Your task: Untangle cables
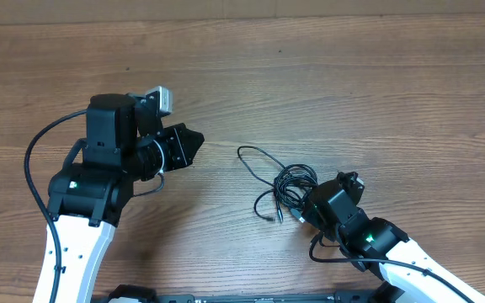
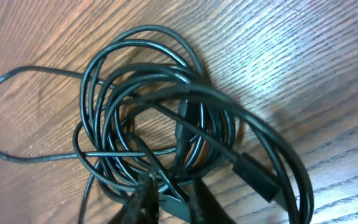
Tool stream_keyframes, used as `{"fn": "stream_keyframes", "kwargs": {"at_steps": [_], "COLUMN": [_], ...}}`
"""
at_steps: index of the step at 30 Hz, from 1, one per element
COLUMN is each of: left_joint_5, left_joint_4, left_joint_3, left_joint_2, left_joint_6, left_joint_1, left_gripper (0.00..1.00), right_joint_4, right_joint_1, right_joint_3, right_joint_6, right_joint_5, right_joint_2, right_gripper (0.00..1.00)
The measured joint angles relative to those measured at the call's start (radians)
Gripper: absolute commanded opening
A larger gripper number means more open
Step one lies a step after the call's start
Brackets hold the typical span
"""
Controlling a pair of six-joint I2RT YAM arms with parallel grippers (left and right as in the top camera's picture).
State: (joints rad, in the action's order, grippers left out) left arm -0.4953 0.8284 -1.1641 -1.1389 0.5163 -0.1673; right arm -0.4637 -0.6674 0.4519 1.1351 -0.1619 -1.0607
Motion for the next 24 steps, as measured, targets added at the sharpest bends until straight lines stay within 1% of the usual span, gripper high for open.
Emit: {"fn": "stream_keyframes", "kwargs": {"at_steps": [3,6,14,16,18,20,24], "left_joint_5": [0.031,0.067,0.111,0.114,0.115,0.116,0.118], "left_joint_4": [0.034,0.060,0.093,0.106,0.124,0.142,0.174], "left_joint_3": [0.000,0.000,0.000,0.000,0.000,0.000,0.000], "left_joint_2": [0.000,0.000,0.000,0.000,0.000,0.000,-0.005], "left_joint_6": [0.002,0.002,0.002,0.002,0.002,0.003,0.008], "left_joint_1": [0.000,0.000,0.000,0.000,0.000,0.000,0.000], "left_gripper": [0.04,0.04,0.05,0.05,0.07,0.09,0.18], "right_joint_4": [0.000,0.000,0.000,0.000,0.000,0.000,0.005], "right_joint_1": [0.000,0.000,0.000,0.000,0.000,0.000,0.000], "right_joint_3": [0.000,0.000,0.000,0.000,0.000,0.000,0.000], "right_joint_6": [-0.001,-0.001,-0.003,0.001,-0.002,-0.003,-0.001], "right_joint_5": [-0.003,-0.003,-0.003,-0.003,-0.004,-0.003,-0.004], "right_joint_2": [0.000,0.000,0.000,0.000,0.000,0.000,0.000], "right_gripper": [0.21,0.28,0.31,0.37,0.40,0.45,0.57]}}
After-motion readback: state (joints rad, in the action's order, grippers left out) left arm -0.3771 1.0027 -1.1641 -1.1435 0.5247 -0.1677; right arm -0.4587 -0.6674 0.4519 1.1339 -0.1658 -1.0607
